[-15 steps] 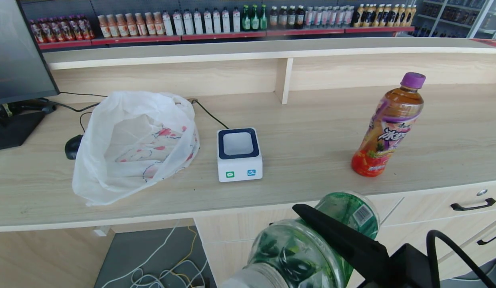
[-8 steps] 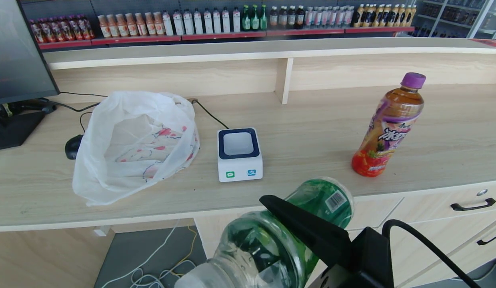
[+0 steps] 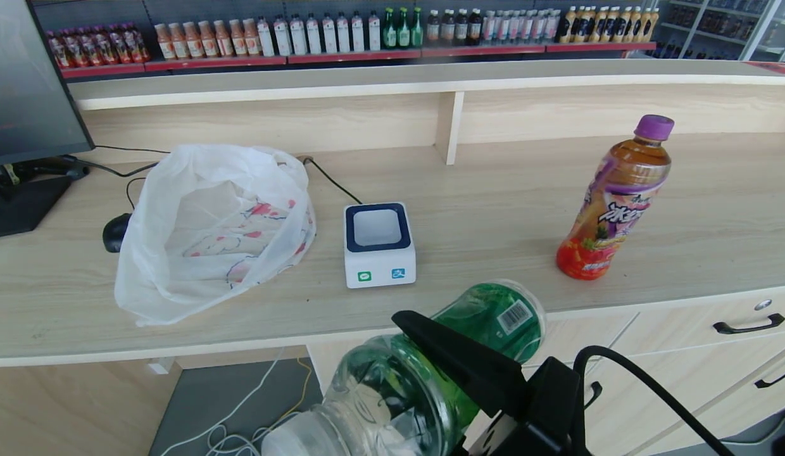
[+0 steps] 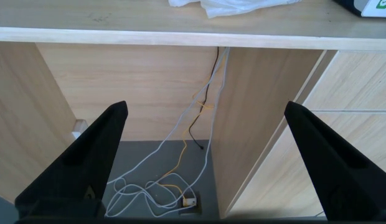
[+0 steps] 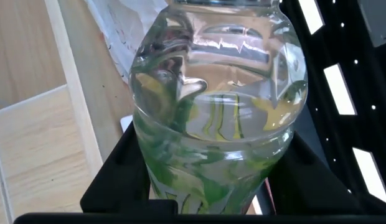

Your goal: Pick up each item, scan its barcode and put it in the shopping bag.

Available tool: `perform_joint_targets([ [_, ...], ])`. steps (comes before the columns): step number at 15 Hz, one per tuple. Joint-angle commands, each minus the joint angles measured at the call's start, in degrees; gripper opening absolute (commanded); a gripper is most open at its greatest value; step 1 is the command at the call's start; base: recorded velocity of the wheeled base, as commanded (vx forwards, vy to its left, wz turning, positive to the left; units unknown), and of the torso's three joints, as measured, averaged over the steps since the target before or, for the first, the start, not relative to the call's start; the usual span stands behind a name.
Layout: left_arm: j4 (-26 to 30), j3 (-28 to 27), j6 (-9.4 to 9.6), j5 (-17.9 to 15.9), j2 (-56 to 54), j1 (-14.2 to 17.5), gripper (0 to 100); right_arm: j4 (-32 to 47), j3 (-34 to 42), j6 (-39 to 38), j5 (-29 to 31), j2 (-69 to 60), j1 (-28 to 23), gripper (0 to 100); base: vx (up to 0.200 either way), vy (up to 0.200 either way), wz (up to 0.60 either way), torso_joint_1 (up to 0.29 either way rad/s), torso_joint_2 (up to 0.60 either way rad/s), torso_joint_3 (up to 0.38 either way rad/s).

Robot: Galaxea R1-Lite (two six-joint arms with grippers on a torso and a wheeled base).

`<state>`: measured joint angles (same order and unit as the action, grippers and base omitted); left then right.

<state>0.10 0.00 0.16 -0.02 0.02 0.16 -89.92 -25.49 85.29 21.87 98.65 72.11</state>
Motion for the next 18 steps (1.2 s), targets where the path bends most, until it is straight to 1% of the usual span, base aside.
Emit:
perform_joint_targets([
  [1,0.0,0.0,0.02,-0.1,0.0,0.0,100,-0.1,0.0,0.4,0.1,0.2,0.0,0,0.0,0.0,0.0,0.0,0.0,0.0],
  [8,0.0,0.0,0.02,0.0,0.0,0.0,100,-0.1,0.1,0.1,0.2,0.3,-0.3,0,0.0,0.0,0.0,0.0,0.0,0.0],
  [12,-0.1,0.0,0.02,-0.1,0.0,0.0,100,-0.1,0.4,-3.4,0.2,0.6,-0.3,0,0.0,0.0,0.0,0.0,0.0,0.0],
  [14,0.0,0.0,0.02,0.0,0.0,0.0,100,-0.1,0.5,-7.7,0.2,0.7,-0.3,0,0.0,0.0,0.0,0.0,0.0,0.0],
  [16,0.0,0.0,0.02,0.0,0.0,0.0,100,-0.1,-0.1,-15.7,0.4,0.5,-0.3,0,0.0,0.0,0.0,0.0,0.0,0.0],
  [17,0.0,0.0,0.02,-0.1,0.0,0.0,100,-0.1,-0.6,-18.3,0.5,0.1,-0.3,0,0.0,0.0,0.0,0.0,0.0,0.0],
  [18,0.0,0.0,0.02,-0.1,0.0,0.0,100,-0.1,-1.8,-21.5,2.4,-0.5,-0.5,0,0.0,0.0,0.0,0.0,0.0,0.0],
])
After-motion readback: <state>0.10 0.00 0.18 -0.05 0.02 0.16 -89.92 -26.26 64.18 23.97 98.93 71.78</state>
